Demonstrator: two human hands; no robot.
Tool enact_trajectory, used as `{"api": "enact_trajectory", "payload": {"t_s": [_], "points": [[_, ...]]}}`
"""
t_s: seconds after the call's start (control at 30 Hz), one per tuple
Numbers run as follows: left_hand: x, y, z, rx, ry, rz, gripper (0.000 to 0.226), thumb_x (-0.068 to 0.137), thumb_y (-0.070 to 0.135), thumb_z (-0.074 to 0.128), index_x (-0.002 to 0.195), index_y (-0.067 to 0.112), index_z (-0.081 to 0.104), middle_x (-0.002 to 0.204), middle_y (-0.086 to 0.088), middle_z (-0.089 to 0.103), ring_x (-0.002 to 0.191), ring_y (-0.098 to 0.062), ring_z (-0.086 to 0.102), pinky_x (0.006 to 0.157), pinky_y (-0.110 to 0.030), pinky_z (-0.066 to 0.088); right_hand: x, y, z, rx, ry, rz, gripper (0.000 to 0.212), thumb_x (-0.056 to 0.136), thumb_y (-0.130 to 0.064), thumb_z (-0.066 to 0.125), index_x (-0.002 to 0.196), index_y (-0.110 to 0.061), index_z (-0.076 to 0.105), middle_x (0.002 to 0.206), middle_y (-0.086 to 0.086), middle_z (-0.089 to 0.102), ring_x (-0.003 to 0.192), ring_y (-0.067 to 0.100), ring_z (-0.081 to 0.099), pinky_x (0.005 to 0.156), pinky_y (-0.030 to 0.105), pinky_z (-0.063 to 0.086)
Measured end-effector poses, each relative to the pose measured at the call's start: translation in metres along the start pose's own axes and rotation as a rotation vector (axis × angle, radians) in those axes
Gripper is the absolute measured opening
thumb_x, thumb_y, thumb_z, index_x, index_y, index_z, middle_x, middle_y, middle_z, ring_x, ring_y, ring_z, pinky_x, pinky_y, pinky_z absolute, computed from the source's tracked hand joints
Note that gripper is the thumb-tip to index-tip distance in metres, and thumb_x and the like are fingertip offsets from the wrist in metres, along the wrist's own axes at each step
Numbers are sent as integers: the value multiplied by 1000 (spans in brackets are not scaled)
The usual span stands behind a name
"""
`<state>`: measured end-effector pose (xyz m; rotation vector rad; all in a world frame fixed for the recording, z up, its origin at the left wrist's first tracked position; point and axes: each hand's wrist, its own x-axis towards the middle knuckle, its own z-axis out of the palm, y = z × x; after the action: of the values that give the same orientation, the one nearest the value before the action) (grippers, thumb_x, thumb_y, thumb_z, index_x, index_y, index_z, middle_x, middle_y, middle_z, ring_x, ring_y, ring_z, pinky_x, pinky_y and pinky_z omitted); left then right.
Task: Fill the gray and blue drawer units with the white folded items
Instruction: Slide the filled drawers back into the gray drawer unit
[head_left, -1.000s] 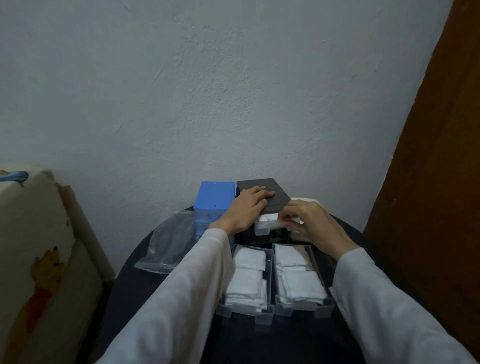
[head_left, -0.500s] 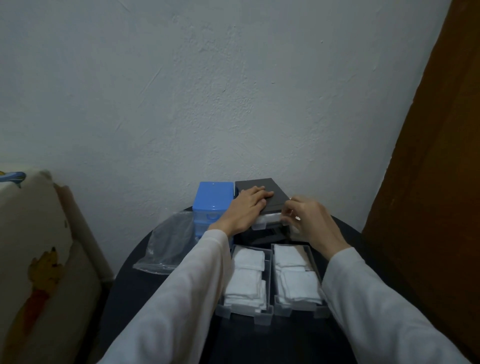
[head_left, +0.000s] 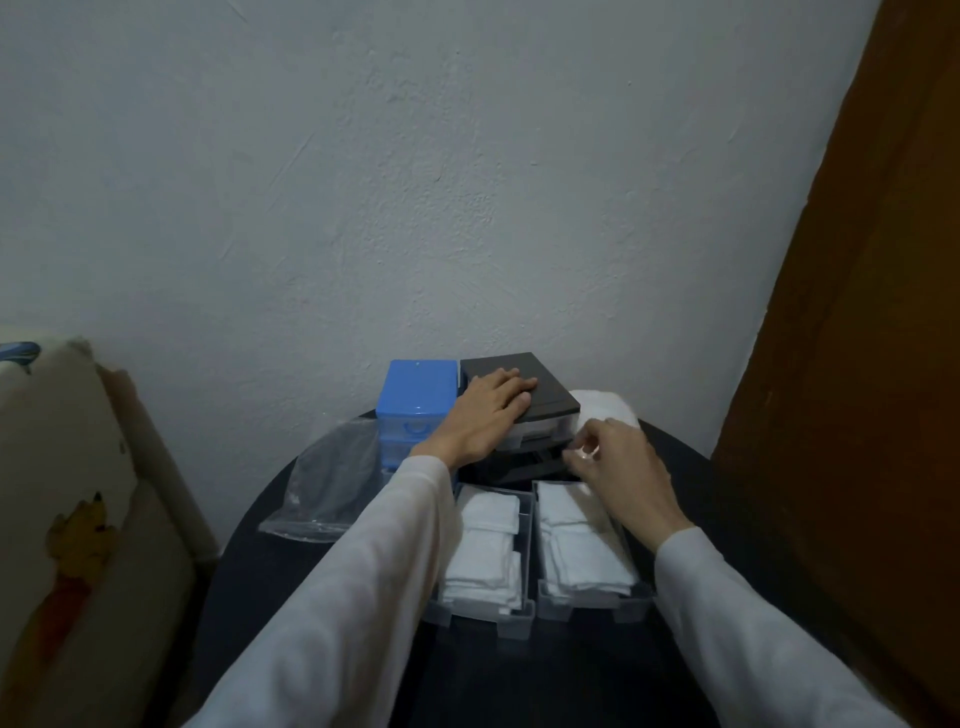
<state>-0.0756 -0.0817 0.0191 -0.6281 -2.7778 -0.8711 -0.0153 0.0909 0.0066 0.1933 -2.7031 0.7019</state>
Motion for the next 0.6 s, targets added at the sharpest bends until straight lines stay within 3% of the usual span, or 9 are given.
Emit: {"api": "enact_trajectory", "payload": {"t_s": [0.1,0.2,0.37,0.5,0.6], "points": [[-4,4,-1,20,-36,-27,49,98,39,40,144,23,33,155,0,22,144,-16,12,116,-38,7,-25,-3,6,-114,-222,158,53,79,-56,61,116,-20,51,117,3,52,109,23,52,90,39,46],[-7,6,-1,68,-65,-15,58,95,41,46,146,23,27,157,-1,16,145,-16,9,117,-35,1,-46,-5,10,-200,-362,227,77,74,-66,58,133,-20,37,135,7,38,124,30,40,97,43,38],[-9,9,1,66,-95,-28,60,96,44,41,148,24,20,158,-4,9,146,-17,2,116,-35,-5,-53,-1,0,-172,-428,218,79,75,-58,62,138,-22,31,141,6,32,126,31,40,96,41,37],[-8,9,1,118,-117,-22,61,96,43,40,149,22,16,158,-6,7,146,-19,0,116,-36,-6,-66,4,-4,-205,-541,207,92,75,-56,64,147,-29,13,155,2,4,137,33,24,105,46,30],[-8,7,2,116,-119,-18,61,96,43,41,149,22,17,158,-6,7,146,-19,0,116,-37,-6,-75,7,-5,-205,-486,172,88,80,-51,61,148,-34,7,157,-3,-3,137,34,23,105,46,29]]}}
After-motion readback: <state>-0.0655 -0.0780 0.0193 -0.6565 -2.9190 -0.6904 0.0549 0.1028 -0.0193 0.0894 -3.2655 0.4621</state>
